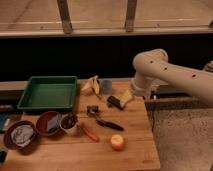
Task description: Place brush in table surface
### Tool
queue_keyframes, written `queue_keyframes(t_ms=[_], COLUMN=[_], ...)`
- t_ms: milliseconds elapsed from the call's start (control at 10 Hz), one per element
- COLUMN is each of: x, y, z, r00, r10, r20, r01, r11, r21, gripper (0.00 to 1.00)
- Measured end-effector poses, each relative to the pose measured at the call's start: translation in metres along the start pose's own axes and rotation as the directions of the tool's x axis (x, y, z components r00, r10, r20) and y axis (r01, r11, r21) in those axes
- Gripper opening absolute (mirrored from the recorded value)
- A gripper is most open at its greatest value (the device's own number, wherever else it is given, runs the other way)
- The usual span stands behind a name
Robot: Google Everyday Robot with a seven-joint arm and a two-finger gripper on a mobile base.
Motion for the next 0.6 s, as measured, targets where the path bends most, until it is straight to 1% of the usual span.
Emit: queue_keyframes(t_ms=[400, 600], x=[0.0, -0.001], y=[0.0, 0.012], z=[0.0, 0.012], r00=[1.0, 0.998], r10=[-0.004, -0.053], r20=[-0.003, -0.033], r01=[0.004, 0.053], r11=[1.0, 0.999], r21=[0.001, 0.001], gripper=[0.8, 0.8])
